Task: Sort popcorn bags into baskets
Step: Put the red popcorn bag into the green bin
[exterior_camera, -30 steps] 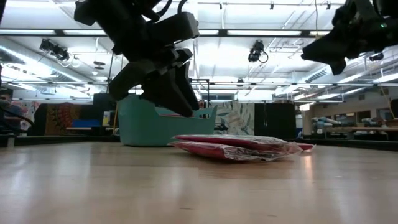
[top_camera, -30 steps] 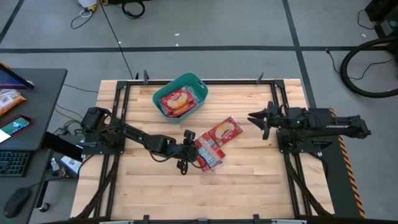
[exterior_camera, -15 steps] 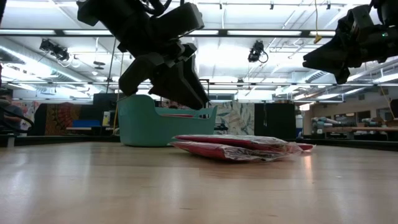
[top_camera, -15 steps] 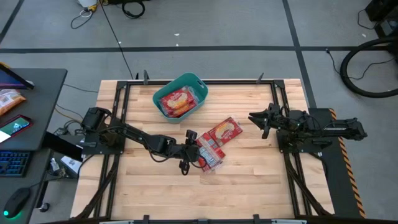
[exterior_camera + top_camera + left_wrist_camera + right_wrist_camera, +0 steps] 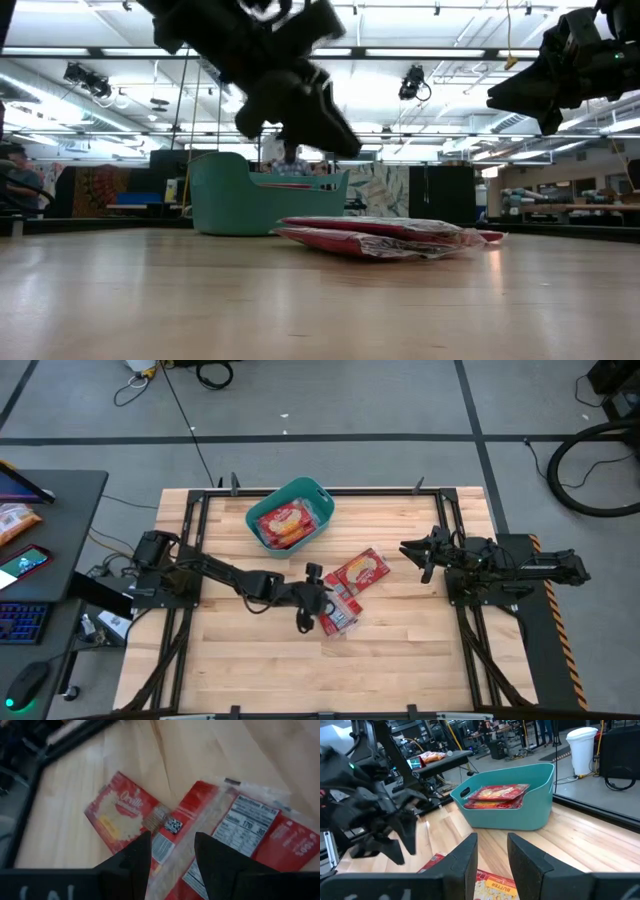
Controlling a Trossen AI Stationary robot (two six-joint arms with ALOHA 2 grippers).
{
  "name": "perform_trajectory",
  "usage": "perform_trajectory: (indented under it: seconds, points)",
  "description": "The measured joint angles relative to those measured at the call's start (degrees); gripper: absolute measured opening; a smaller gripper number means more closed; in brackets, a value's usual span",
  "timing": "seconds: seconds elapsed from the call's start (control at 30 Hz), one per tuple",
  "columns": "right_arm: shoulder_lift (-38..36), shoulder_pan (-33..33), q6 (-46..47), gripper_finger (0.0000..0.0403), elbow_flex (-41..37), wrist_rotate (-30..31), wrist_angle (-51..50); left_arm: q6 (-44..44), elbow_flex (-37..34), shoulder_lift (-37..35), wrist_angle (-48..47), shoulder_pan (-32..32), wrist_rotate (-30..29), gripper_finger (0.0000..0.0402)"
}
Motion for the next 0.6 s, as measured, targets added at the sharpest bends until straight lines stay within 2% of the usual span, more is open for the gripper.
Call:
perform_trajectory:
  seconds: [0.13, 0.3, 0.47, 0.6]
  points:
    - [0.00, 0.00, -0.01, 0.0112, 0.00, 0.00, -0.01, -0.09, -0.09, 2.57, -0.19, -0.46, 0.27, 0.0156]
    - [0.00, 0.00, -0.02, 0.0112, 0.00, -0.02, 0.27, 3.81, -0.09, 7.11, 0.71, -2.13, 0.17, 0.0156]
    - [0.00, 0.00, -0.02, 0.0112, 0.00, 0.00, 0.42, 10.43, -0.06, 9.19, 2.74, -3.83, -2.51, 0.0156]
    - [0.00, 0.00, 0.00, 0.0112, 0.00, -0.01, 0.43, 11.09, -0.06, 9.32, 2.81, -4.40, -5.52, 0.0156]
